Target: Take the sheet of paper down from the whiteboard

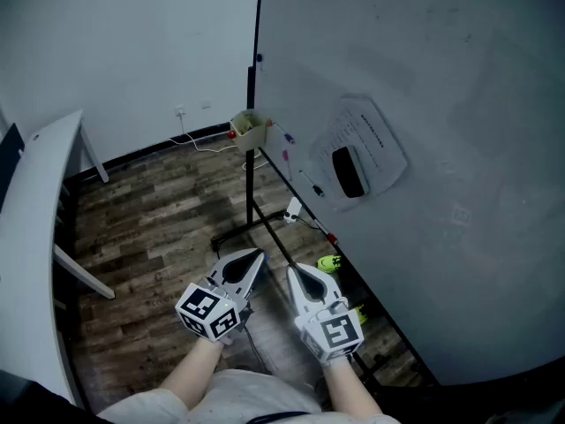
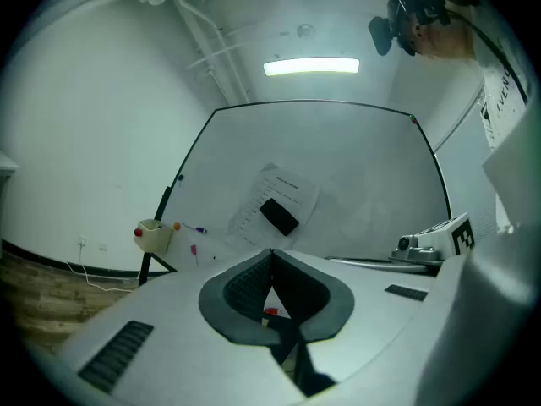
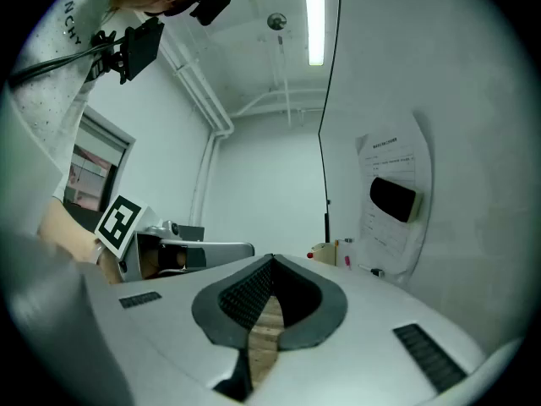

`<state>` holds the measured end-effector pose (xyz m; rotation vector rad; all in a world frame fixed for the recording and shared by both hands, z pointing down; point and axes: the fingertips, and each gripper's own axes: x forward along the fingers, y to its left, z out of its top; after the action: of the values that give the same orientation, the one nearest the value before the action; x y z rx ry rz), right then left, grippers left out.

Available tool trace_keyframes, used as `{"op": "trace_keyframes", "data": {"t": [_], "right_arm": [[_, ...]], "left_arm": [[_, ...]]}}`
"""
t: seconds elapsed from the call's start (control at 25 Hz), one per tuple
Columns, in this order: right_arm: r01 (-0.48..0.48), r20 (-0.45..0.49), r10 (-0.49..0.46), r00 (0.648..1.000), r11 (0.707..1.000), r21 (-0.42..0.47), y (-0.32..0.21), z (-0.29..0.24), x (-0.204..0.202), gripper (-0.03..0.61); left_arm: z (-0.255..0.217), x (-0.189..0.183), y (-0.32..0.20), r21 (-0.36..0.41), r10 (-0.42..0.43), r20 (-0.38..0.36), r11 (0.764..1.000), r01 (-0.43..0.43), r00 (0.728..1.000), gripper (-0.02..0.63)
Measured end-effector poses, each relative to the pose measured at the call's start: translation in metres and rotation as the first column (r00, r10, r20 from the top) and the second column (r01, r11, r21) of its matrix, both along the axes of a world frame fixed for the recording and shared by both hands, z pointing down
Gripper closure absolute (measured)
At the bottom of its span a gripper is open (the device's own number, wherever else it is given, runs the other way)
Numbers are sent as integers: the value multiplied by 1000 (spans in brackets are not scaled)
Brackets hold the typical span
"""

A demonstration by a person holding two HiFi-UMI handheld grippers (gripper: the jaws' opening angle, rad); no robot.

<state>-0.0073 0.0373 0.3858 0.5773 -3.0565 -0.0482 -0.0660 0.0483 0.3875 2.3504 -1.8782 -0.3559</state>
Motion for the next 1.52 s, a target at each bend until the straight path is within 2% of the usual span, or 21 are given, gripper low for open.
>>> {"op": "trace_keyframes", "data": {"t": [0.2, 0.48, 0.68, 0.8, 1.04, 1.16, 1.36, 1.52], "right_arm": [[54, -7, -53, 999, 998, 36, -1, 17, -7, 561], [25, -29, -23, 999, 998, 66, -24, 21, -10, 561], [-24, -53, 31, 998, 991, 129, -65, 13, -24, 561], [-66, -48, 74, 996, 986, 154, -87, 3, -30, 561], [-151, 14, 152, 988, 964, 217, -128, -37, -34, 561], [-168, 1, 173, 985, 957, 238, -139, -46, -36, 561], [-173, -32, 194, 981, 931, 322, -143, -52, -43, 561], [-193, -37, 217, 976, 925, 329, -146, -53, -42, 561]], "left_arm": [[11, -3, 1, -9, -23, -10, 1000, 23, 1000, 600], [22, -13, -21, -25, -21, -23, 999, 20, 1000, 600], [21, -23, -72, -6, 36, -24, 999, -36, 999, 600], [13, -26, -101, 10, 86, 6, 996, -86, 996, 600], [-19, -34, -156, 61, 144, 48, 987, -147, 988, 600], [-25, -30, -173, 80, 171, 56, 981, -175, 984, 600], [-28, -25, -186, 92, 198, 61, 975, -203, 978, 600], [-34, -23, -192, 106, 201, 70, 972, -208, 977, 600]]}}
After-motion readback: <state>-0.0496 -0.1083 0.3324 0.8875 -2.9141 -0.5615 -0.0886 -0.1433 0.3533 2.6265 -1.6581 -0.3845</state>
